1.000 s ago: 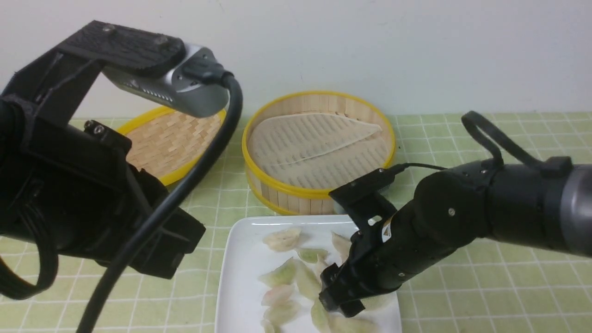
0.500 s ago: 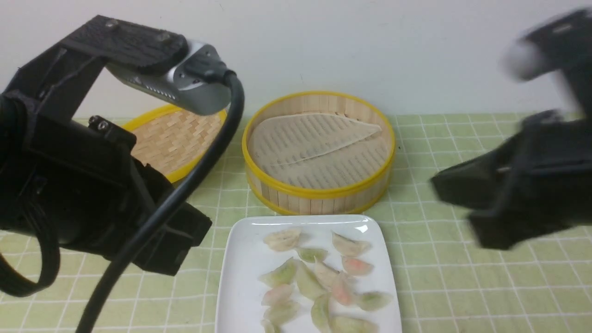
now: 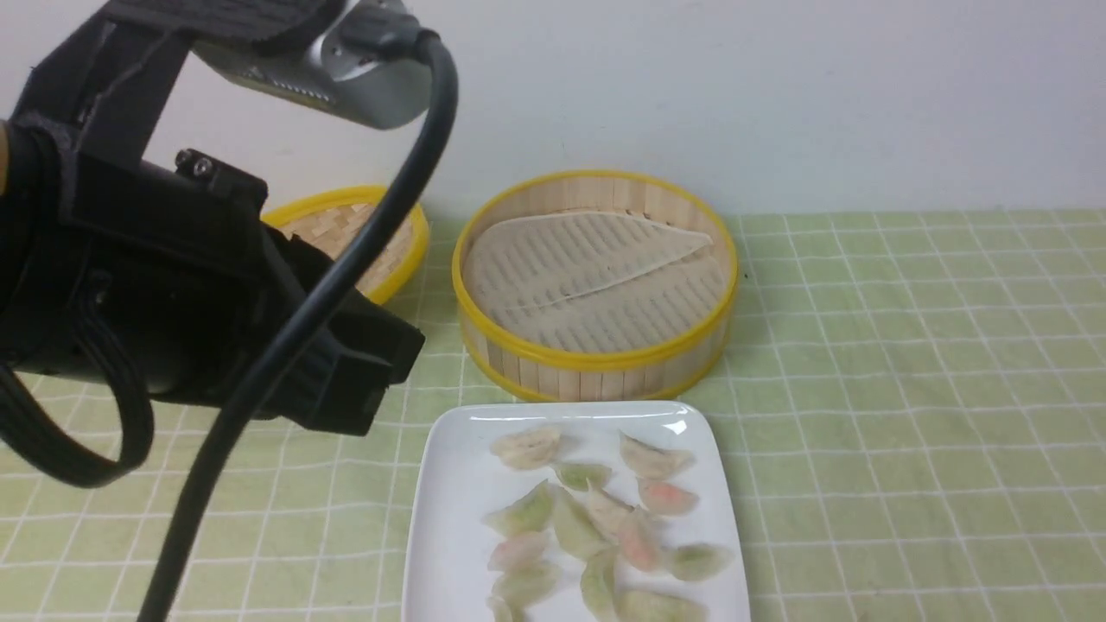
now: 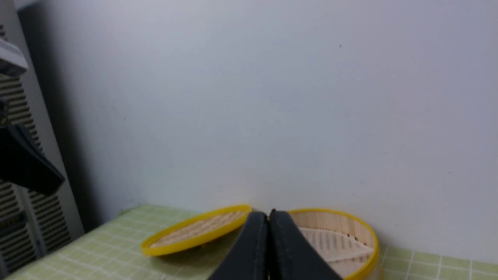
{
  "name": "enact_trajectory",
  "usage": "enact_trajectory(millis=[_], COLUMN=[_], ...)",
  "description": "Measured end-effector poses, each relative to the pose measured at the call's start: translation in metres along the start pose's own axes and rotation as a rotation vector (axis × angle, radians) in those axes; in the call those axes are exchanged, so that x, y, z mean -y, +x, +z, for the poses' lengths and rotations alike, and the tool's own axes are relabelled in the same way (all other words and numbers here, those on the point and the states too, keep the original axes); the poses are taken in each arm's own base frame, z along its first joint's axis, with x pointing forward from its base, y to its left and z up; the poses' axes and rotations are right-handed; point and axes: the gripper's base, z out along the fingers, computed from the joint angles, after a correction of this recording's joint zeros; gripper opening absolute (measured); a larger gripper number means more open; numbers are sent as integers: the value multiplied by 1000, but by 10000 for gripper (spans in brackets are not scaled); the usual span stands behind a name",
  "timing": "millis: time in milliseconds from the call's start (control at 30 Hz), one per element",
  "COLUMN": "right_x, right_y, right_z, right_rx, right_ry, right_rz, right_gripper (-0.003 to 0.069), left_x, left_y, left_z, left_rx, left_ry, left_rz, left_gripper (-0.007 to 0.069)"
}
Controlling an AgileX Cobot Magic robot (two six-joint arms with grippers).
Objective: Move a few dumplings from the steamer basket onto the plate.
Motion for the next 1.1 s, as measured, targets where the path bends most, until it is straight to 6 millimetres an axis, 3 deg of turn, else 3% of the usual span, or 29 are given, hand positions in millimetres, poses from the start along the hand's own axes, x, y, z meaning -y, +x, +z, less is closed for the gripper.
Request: enact_trajectory(millis=[133,233,333,500,733,900,1100], right_x=[1,1,1,1,1,1,1], right_y=[5,4,4,4,4,4,4], right_z=[2,2,2,2,2,2,2], right_rx=[30,44,46,46,45,45,45], right_ry=[4,0,2,2,2,2,2], right_rz=[-13,-19,-23,-23,-23,-23,-23], right_gripper=[-15,-15,-15,-15,-15,-15,-15], left_x=[1,1,0,-4,-4,0,1], left_y=[1,15,37,90,136,153,158], left_z=[-4,-11,-21,-40,-62,-78,-84], left_rx=[39,109,208,460,692,780,814], left_ry=[3,-6,-25,-58,-49,-33,-30], left_rz=[21,21,28,25,35,48,57], left_gripper=[-6,-6,-6,-6,-6,-6,-6])
